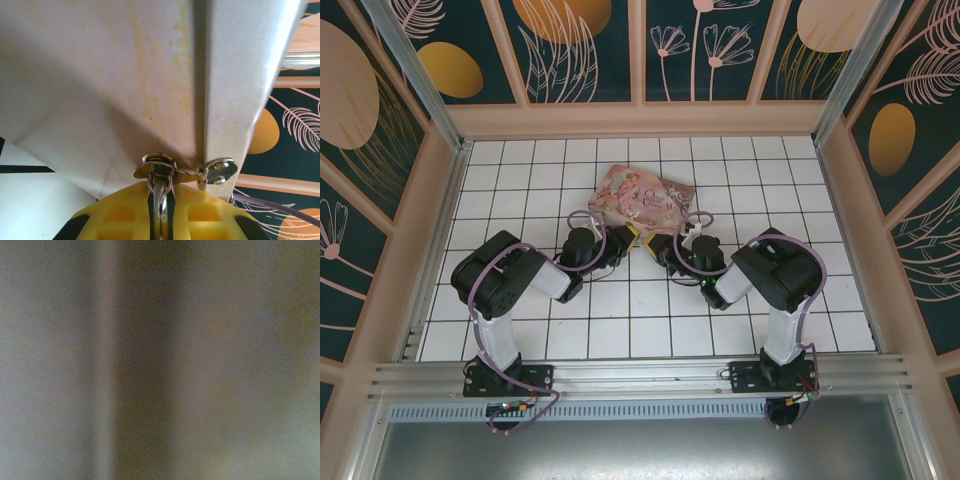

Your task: Unlock the padlock with the key

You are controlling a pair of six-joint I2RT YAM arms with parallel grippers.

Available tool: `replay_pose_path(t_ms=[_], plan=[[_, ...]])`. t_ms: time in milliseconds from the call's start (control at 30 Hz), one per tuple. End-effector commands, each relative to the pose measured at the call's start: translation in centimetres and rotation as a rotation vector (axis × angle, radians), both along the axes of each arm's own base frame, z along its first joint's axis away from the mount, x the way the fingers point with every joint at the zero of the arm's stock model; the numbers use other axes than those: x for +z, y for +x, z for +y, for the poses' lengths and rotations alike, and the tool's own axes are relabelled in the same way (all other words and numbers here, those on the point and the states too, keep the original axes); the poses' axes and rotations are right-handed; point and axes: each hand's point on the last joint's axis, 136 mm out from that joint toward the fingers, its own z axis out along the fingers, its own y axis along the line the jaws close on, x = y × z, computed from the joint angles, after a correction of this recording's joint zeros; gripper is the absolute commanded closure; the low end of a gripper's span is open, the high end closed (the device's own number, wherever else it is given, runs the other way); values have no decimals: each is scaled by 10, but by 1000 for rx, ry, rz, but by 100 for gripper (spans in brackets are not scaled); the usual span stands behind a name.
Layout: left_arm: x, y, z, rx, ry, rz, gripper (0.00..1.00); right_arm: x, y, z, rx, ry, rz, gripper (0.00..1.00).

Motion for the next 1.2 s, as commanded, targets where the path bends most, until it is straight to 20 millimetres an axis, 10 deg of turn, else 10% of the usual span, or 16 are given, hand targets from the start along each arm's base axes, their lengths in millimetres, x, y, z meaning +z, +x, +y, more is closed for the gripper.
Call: replay_pose_path(t_ms=[0,433,900,1167], plan=[[20,-32,-35,-210,-58,-68,100,45,9,18,45,116,-104,100],[12,-35,-34,-219,-23,-66,100,39,19,25,92,-277,-221,100],[7,-35,-33,-223,1,-75,100,81,14,20,62,223,-172,100],[-12,-33,-27,-220,135,-100,100,79,15,29,98,73,-149,100]])
